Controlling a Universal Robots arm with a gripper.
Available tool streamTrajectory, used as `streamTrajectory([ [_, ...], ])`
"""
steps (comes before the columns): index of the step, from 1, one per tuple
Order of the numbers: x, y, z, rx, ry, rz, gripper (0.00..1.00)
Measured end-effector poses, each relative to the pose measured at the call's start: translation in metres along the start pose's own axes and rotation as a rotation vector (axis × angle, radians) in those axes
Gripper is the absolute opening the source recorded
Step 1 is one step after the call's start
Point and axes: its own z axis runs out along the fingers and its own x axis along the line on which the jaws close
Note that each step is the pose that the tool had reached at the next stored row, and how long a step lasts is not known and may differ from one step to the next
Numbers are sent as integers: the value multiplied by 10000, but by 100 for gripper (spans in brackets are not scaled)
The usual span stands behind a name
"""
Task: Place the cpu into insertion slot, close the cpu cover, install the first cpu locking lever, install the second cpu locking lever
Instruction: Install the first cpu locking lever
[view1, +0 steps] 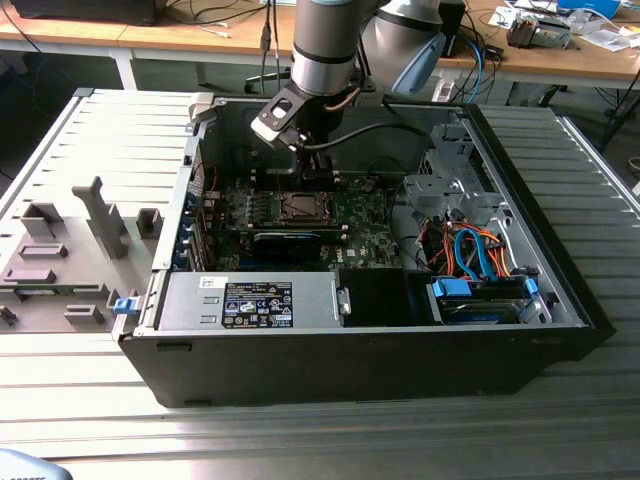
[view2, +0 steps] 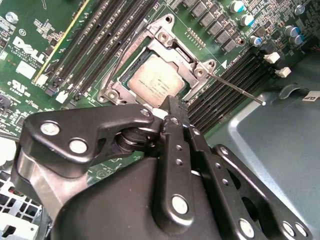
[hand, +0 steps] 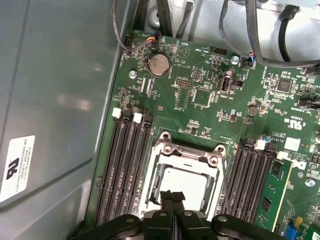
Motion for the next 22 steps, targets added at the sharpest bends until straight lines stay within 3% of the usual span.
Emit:
streamTrajectory([
  [1, 0, 0, 0, -12, 59, -60, 11],
  [5, 0, 0, 0, -18, 95, -117, 11],
  [22, 0, 0, 0, -26, 174, -335, 11],
])
